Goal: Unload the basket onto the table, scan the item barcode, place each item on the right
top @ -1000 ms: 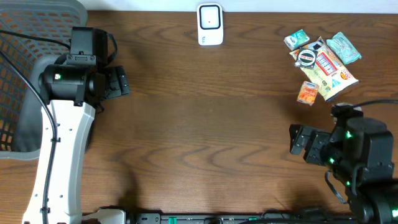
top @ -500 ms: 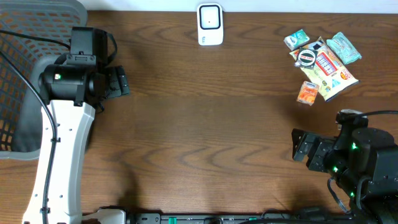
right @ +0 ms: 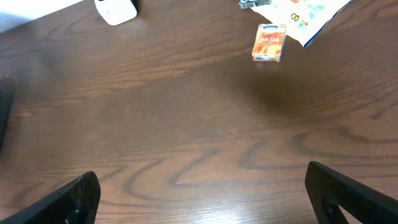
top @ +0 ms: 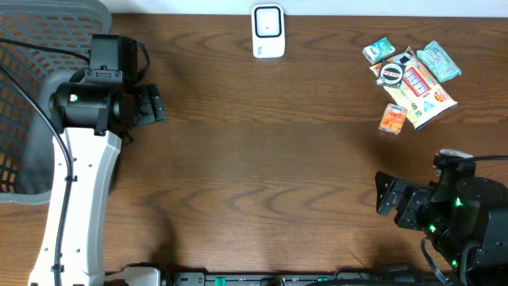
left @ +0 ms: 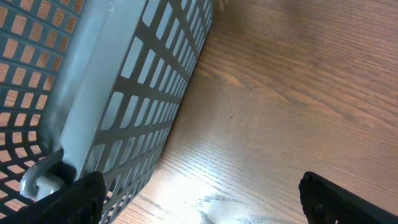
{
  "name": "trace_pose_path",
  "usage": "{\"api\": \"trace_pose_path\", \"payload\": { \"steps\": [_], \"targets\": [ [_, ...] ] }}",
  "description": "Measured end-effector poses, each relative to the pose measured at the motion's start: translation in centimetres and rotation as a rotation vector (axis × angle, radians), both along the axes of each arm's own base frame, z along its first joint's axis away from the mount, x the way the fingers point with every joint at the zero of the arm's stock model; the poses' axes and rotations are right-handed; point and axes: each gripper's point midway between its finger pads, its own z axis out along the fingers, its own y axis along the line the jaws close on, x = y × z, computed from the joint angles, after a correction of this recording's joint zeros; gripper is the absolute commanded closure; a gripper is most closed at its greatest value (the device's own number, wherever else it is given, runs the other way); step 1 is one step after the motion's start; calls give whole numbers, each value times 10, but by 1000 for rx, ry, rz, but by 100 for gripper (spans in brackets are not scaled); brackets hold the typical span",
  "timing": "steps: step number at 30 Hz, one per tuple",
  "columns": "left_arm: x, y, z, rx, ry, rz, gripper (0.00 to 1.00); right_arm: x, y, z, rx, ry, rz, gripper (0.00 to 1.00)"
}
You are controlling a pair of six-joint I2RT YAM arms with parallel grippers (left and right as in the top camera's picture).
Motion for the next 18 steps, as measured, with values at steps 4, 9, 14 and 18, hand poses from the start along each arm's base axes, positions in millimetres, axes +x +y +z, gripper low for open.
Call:
{"api": "trace_pose_path", "payload": {
  "steps": [4,9,14,18],
  "targets": [
    [0,0,0,0,0,0,2,-2,-1,2,2,-14,-5,1],
    [0,0,0,0,0,0,2,-9,-3,7,6,-43,-7,1],
    [0,0,0,0,0,0,2,-12,-3,9,8,-57,-7,1],
    [0,0,0,0,0,0,2,-11,-3,9,8,-57,-7,1]
  ]
}}
